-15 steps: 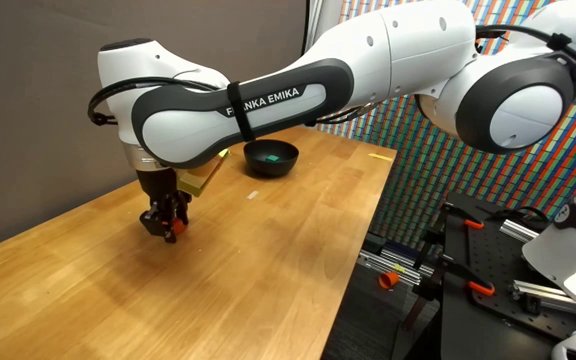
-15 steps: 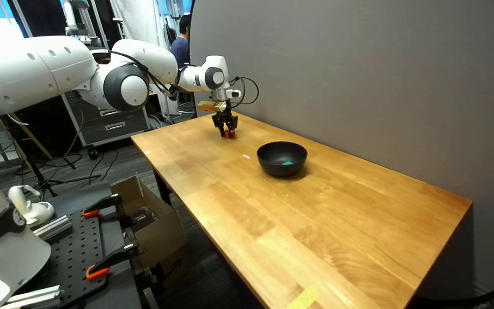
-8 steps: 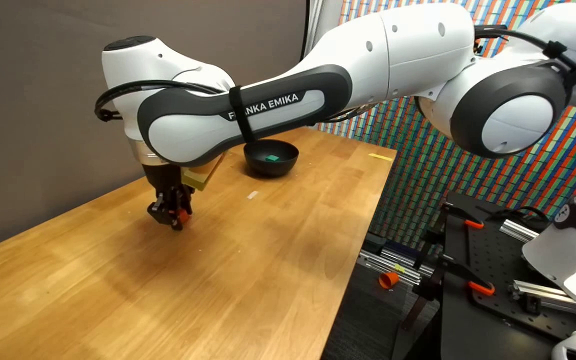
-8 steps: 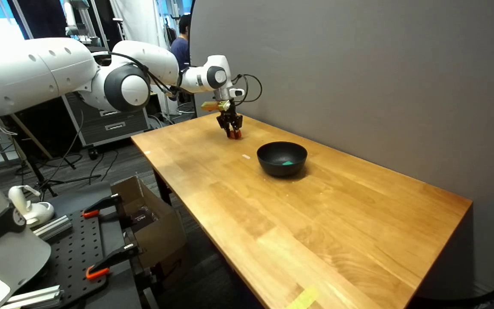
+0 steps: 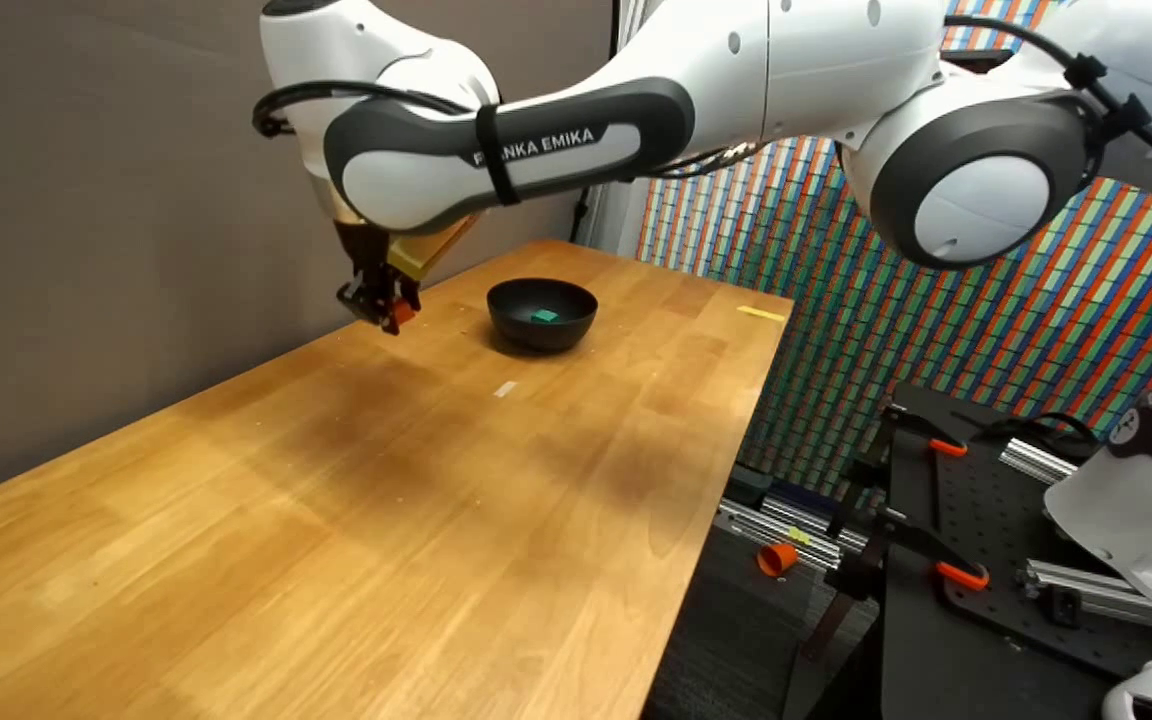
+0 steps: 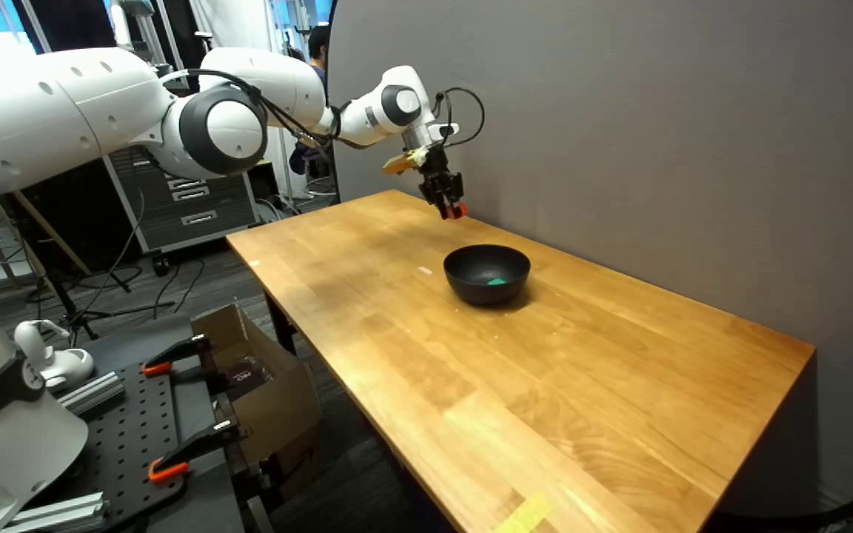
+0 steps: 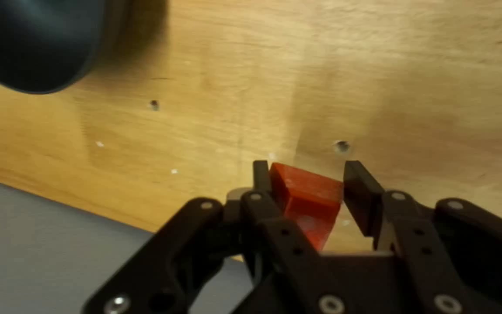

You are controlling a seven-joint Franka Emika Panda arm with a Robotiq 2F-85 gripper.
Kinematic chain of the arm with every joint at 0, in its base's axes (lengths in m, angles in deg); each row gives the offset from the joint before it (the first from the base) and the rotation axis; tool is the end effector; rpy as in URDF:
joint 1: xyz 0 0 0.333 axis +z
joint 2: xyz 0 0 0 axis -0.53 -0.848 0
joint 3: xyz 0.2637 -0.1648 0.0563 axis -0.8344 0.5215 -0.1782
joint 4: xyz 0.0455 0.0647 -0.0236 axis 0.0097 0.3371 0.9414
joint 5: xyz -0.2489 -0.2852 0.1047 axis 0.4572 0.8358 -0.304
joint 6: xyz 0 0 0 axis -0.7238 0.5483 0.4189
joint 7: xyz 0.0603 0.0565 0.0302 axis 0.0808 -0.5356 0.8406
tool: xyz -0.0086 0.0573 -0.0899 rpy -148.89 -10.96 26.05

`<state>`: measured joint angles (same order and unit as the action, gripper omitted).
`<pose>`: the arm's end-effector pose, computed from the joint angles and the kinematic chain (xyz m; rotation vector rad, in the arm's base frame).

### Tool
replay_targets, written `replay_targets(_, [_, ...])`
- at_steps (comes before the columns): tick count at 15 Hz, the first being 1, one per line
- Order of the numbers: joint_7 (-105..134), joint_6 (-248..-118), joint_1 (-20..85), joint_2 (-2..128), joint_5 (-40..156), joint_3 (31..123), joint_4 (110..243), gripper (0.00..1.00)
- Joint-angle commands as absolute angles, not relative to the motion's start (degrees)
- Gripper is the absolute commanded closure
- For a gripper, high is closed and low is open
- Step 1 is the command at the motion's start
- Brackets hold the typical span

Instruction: Put the blocks in the bowl

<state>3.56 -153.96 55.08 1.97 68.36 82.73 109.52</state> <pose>0.7716 0.2557 0.2153 2.7664 0.2260 0.2193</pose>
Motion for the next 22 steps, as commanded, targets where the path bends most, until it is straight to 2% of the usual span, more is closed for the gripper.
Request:
replay_targets(1, [-1.69, -150.47, 52.53, 5.16, 69.67, 85.05, 109.49, 0.79])
replay_targets(13, [-11.42, -134.24, 43.24, 4.66, 66.02, 83.87, 108.31, 0.79])
replay_targets(14, [-11.82, -133.37, 42.86, 4.99, 65.36, 83.43, 108.59, 0.29])
replay_targets(15, [-11.81, -132.66, 42.62, 5.28, 64.89, 83.05, 108.78, 0.27])
replay_targets(19, [-9.81, -130.92, 42.85, 8.28, 62.97, 81.08, 109.55, 0.00])
replay_targets(22, [-8.75, -128.80, 43.08, 10.99, 62.99, 80.34, 109.34, 0.00])
